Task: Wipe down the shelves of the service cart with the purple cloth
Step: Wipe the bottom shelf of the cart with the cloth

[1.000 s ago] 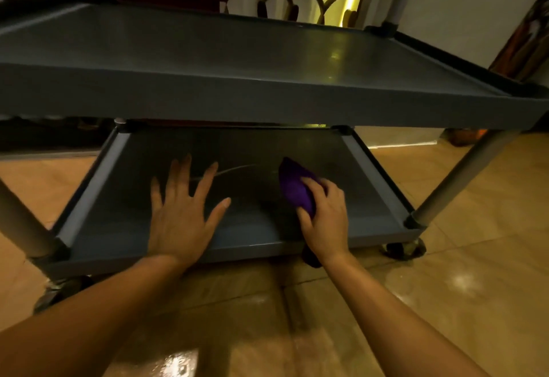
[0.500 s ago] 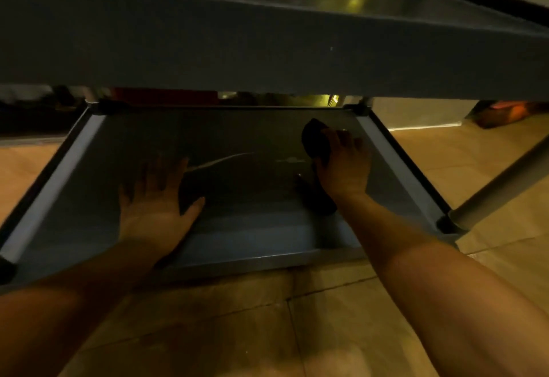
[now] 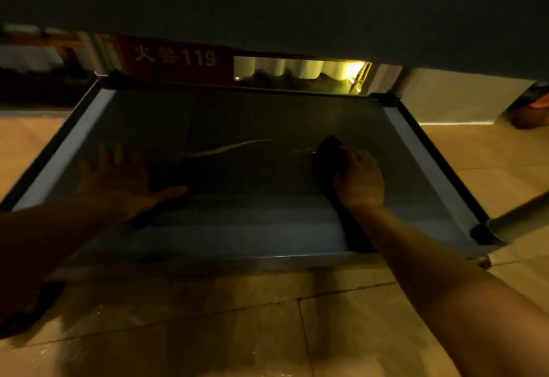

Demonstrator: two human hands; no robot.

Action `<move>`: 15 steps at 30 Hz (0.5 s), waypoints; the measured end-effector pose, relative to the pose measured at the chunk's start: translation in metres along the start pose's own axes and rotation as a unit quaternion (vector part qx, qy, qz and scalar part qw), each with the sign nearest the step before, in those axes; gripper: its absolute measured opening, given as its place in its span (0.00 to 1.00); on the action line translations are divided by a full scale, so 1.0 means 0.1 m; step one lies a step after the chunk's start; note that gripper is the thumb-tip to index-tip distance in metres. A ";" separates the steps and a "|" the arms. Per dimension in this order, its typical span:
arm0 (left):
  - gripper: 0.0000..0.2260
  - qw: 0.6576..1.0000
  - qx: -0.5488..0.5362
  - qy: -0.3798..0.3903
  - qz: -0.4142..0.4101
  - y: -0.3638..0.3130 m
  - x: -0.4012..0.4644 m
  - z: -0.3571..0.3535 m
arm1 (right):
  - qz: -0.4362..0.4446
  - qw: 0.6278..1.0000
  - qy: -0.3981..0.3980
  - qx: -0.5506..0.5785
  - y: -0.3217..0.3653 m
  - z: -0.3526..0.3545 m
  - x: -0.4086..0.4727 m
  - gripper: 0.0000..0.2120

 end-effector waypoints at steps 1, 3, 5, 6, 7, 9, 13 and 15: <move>0.63 0.999 0.013 0.031 0.008 0.10 0.02 -0.03 | -0.024 0.999 -0.026 0.011 -0.05 0.01 0.05 0.26; 0.64 0.996 0.016 0.082 0.019 0.13 -0.01 -0.19 | -0.132 0.986 -0.064 0.079 -0.14 0.02 0.09 0.26; 0.64 0.994 0.007 0.097 0.054 0.18 -0.06 -0.32 | -0.178 0.973 -0.060 0.138 0.02 -0.10 0.18 0.27; 0.63 0.993 0.001 0.098 0.064 0.21 -0.09 -0.35 | -0.169 0.974 -0.052 0.144 0.16 -0.17 0.21 0.27; 0.62 0.993 -0.006 0.100 0.065 0.21 -0.10 -0.38 | -0.152 0.977 -0.051 0.142 0.27 -0.22 0.26 0.27; 0.61 0.993 -0.022 0.103 0.052 0.20 -0.11 -0.45 | -0.121 0.978 -0.051 0.159 0.47 -0.27 0.32 0.26; 0.62 0.991 -0.025 0.119 0.055 0.24 -0.09 -0.46 | -0.040 0.978 -0.043 0.198 1.13 -0.39 0.25 0.23; 0.63 0.992 -0.029 0.116 0.047 0.23 -0.07 -0.42 | 0.047 0.973 -0.035 0.225 1.54 -0.45 0.12 0.23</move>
Point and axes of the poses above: each hand's wrist, its own x-axis towards the middle knuckle, its own z-axis out of the back of the hand, y = z × x, the point moved 7 cm from there along x, towards the middle knuckle, and after that the axes turned 5 degrees about -y, right-handed, at the moved point
